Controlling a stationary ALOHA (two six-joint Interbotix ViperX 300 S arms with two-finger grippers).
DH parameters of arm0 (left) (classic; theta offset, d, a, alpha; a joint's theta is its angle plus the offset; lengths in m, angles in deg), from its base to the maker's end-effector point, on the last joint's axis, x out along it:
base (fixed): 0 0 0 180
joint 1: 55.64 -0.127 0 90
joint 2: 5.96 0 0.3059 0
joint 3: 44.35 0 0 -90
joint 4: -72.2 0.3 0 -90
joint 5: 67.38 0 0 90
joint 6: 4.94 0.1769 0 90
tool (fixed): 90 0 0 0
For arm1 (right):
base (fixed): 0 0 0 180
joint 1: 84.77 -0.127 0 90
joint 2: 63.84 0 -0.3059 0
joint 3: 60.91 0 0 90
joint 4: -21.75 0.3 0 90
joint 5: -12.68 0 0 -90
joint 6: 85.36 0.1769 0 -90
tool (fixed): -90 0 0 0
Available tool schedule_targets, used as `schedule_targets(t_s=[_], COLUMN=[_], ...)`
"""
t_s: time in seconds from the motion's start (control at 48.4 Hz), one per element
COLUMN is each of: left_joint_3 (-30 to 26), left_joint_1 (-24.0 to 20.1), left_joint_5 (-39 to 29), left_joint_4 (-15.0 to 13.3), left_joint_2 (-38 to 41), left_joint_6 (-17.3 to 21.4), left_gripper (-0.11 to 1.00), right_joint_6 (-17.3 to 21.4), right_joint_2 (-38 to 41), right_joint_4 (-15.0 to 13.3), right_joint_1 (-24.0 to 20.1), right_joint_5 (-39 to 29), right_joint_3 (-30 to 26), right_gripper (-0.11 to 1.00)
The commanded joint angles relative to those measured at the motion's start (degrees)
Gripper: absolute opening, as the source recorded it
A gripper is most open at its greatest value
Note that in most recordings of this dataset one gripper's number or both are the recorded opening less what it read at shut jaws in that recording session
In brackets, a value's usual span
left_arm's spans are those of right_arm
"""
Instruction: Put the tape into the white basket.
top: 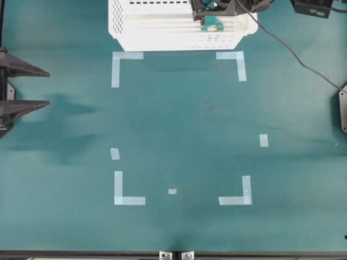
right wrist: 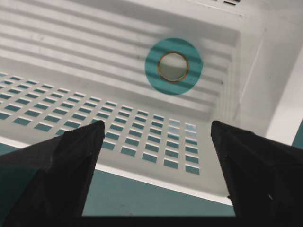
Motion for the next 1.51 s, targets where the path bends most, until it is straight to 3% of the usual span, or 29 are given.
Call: schedule_targets(t_s=[0.0, 0.248, 0.641, 0.972, 1.241, 1.489], left_joint_3=[-0.70, -0.70, -0.70, -0.70, -0.70, -0.70], left_joint_1=[-0.26, -0.26, -0.26, -0.26, -0.26, -0.26], left_joint_5=[0.26, 0.35, 0.35, 0.35, 0.35, 0.26], left_joint_4=[0.09, 0.09, 0.09, 0.00, 0.00, 0.09], left_joint_2=[0.44, 0.44, 0.44, 0.35, 0.35, 0.44], left_joint_6=[0.00, 0.00, 0.00, 0.00, 0.00, 0.00], left_gripper=[0.32, 0.32, 0.32, 0.32, 0.32, 0.32], right_joint_6=[-0.26, -2.11, -8.88, -9.76, -12.92, -14.50], right_joint_2=[-1.05, -2.55, -4.66, -9.84, -13.80, -18.02], right_joint_4=[-0.26, -0.26, -0.26, -0.44, -2.90, -6.42], right_joint_1=[0.18, -0.18, -1.58, -1.85, -4.75, -7.56], right_joint_5=[0.09, 0.26, 1.58, -0.44, 0.53, 7.29], right_joint_3=[-1.93, -3.96, -4.31, -4.31, -3.43, 0.26], right_gripper=[0.95, 0.95, 0.95, 0.95, 0.95, 0.95])
